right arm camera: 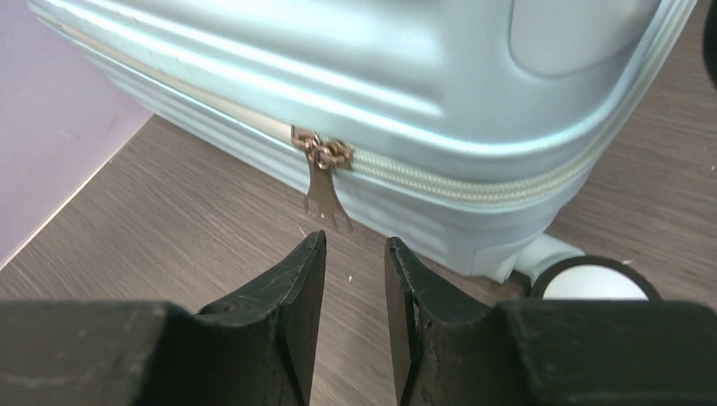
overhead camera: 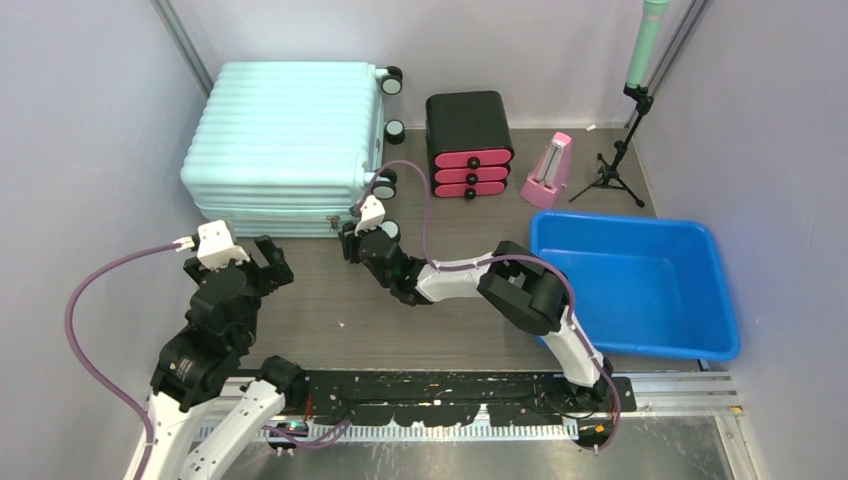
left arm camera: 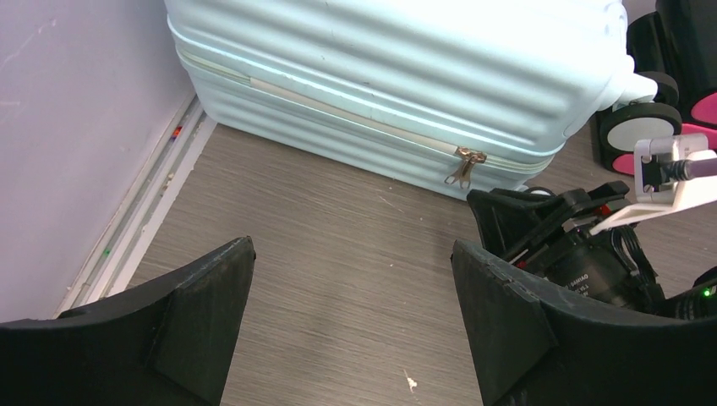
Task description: Open, take out, and arrange the luggage
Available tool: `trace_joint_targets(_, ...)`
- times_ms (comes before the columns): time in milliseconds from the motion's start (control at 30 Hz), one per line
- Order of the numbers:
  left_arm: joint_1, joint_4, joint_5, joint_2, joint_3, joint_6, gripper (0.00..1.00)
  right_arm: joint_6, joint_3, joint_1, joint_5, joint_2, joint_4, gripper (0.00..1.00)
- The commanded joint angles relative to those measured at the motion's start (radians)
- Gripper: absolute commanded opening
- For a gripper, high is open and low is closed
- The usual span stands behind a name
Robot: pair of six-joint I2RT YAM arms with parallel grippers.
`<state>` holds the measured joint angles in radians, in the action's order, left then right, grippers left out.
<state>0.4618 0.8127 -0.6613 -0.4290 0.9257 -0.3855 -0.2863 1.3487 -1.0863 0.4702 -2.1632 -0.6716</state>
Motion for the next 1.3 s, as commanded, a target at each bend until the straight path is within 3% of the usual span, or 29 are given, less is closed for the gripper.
trace_joint_targets(0, 0.006, -0.030, -0.025, 0.010, -0.004, 0.005, 0.89, 0.042, 0.076, 0.002, 0.038, -0.023, -0.077, 0.37)
trace_joint_targets(467, 0.009, -0.030, -0.015, 0.006, -0.005, 0.008, 0.89, 0.034, 0.175, 0.002, 0.035, -0.110, -0.066, 0.37)
trace_joint_targets(733, 0.011, -0.035, 0.006, -0.006, -0.008, 0.017, 0.90, 0.031, 0.199, 0.002, 0.046, -0.129, -0.078, 0.29)
trace_joint_targets(1067, 0.017, -0.038, 0.010, -0.021, -0.010, 0.020, 0.90, 0.026, 0.212, 0.003, 0.060, -0.152, -0.096, 0.32)
trace_joint_targets(1133, 0.018, -0.038, 0.010, -0.026, -0.010, 0.021, 0.90, 0.030, 0.216, 0.003, 0.071, -0.154, -0.097, 0.29)
trace_joint_targets(1200, 0.018, -0.039, 0.011, -0.030, -0.011, 0.022, 0.90, 0.036, 0.212, 0.003, 0.084, -0.151, -0.102, 0.18)
trace_joint_targets(1233, 0.020, -0.040, 0.011, -0.033, -0.011, 0.022, 0.90, 0.039, 0.202, 0.004, 0.090, -0.144, -0.113, 0.07)
trace_joint_targets(1267, 0.020, -0.041, 0.011, -0.036, -0.013, 0.022, 0.90, 0.043, 0.192, 0.005, 0.095, -0.140, -0.122, 0.04)
